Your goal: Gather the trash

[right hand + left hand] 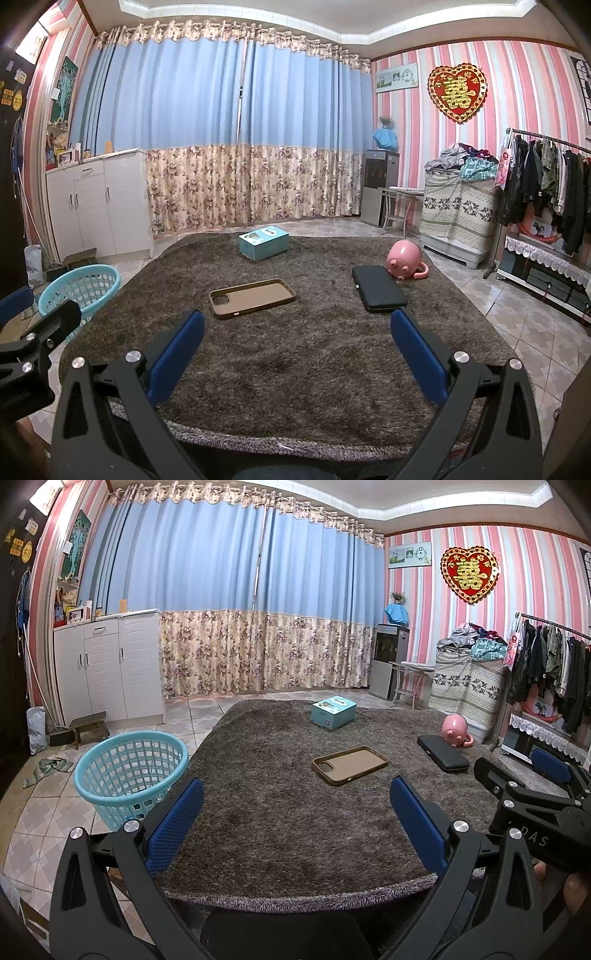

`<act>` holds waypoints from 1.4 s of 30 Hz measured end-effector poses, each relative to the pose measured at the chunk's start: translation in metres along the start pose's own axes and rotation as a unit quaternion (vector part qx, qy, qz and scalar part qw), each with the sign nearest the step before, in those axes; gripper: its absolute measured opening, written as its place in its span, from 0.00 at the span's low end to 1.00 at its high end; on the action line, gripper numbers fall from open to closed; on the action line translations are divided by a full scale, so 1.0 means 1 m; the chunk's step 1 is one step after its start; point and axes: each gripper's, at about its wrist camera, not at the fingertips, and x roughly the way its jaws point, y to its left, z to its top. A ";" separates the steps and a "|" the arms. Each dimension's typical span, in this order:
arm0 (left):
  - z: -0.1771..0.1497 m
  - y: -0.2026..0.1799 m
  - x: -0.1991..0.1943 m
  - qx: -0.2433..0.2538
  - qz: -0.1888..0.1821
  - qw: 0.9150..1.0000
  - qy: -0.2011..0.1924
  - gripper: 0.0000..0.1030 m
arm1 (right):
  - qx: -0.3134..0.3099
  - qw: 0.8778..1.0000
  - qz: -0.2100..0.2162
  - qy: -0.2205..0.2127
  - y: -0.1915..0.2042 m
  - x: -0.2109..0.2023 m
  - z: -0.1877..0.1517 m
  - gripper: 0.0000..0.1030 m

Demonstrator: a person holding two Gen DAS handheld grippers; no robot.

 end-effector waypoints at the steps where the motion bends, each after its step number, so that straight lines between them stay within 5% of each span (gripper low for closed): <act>1: 0.000 0.000 0.000 0.000 0.000 1.000 0.000 0.95 | 0.000 1.000 -0.001 0.000 0.000 0.000 0.000 0.96; 42: 0.000 0.001 -0.002 0.001 0.006 1.000 -0.001 0.95 | 0.001 1.000 -0.002 -0.003 0.000 -0.003 -0.002 0.96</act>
